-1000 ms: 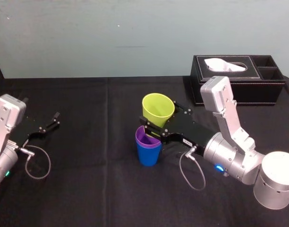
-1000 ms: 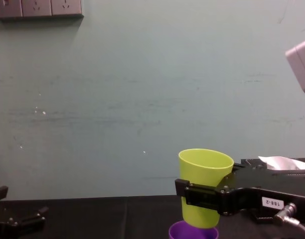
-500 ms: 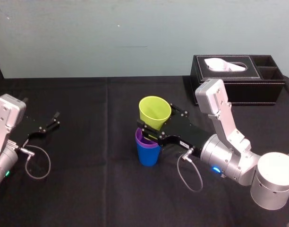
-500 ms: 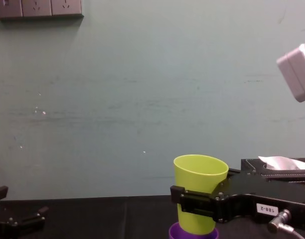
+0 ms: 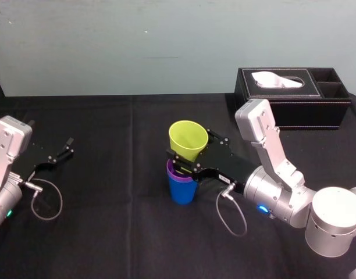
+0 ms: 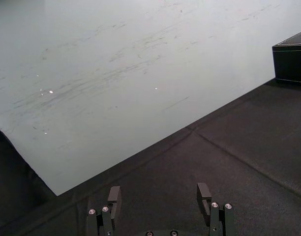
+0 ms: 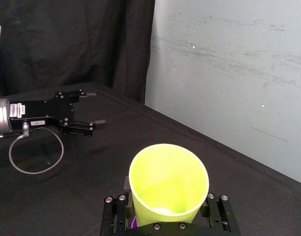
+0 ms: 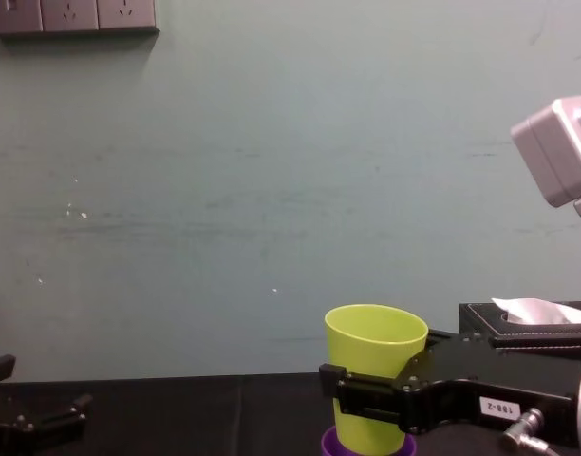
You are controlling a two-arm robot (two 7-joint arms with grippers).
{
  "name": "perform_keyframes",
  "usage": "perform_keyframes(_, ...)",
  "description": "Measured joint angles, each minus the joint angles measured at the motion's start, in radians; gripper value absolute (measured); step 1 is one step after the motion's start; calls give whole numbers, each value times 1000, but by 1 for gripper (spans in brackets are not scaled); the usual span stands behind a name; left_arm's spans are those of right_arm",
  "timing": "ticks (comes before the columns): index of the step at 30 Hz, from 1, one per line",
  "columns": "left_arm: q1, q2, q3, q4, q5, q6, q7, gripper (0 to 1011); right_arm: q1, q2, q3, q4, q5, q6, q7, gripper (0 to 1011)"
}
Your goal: Stack the three plastic cups sequentially using one hand.
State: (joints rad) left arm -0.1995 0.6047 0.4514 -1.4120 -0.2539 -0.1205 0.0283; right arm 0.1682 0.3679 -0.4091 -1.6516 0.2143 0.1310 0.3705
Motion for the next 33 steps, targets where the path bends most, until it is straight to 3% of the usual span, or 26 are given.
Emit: perform_keyframes(33, 0, 0, 0, 0, 0, 0, 0, 1010, 27, -29, -11, 69, -34, -10, -4, 734)
